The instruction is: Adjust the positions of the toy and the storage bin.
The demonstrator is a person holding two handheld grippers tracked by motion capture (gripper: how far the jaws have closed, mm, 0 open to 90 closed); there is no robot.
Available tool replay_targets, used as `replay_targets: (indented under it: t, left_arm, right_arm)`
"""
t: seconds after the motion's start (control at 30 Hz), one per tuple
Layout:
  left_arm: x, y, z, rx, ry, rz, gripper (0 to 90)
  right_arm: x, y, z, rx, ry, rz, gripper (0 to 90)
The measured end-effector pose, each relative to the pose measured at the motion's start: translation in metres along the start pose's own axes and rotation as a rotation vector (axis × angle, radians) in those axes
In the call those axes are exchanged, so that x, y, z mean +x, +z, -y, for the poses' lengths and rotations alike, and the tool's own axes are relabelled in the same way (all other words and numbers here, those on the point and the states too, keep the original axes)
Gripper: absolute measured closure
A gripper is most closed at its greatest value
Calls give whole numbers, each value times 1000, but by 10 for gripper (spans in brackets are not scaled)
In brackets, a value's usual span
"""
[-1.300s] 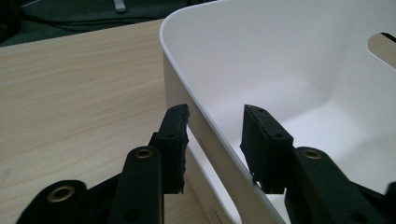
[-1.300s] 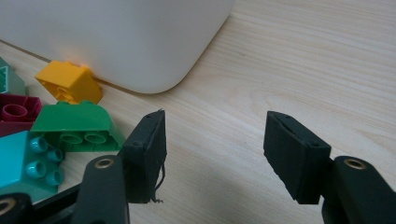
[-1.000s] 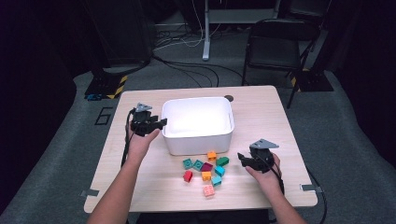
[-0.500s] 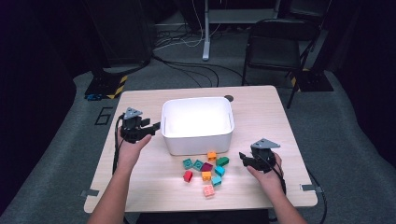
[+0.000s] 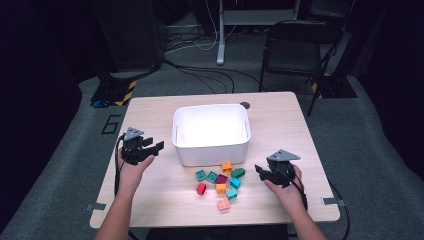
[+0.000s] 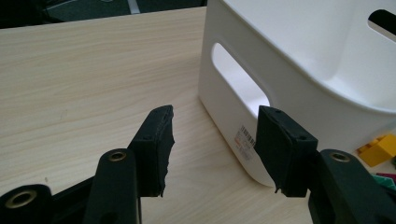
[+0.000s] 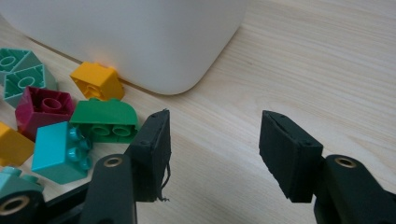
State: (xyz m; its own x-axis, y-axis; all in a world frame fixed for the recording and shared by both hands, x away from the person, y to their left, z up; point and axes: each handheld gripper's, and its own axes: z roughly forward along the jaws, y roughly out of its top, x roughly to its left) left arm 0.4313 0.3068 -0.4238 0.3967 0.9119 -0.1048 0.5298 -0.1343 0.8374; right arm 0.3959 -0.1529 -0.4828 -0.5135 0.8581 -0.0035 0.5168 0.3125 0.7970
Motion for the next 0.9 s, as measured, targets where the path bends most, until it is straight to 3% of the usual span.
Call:
replay_targets:
  t: [0.27, 0.47, 0.57, 0.9]
  left_arm:
    - [7, -1, 4, -26, -27, 16, 459]
    - [8, -1, 9, -21, -20, 5, 459]
    - [6, -4, 11, -15, -18, -1, 459]
    - [1, -1, 13, -2, 8, -9, 454]
  right_arm:
    - [11, 5, -2, 5, -8, -39, 428]
    - [19, 11, -4, 7, -30, -61, 435]
    - [25, 13, -4, 13, -65, -79, 457]
    - [30, 14, -6, 17, -70, -102, 466]
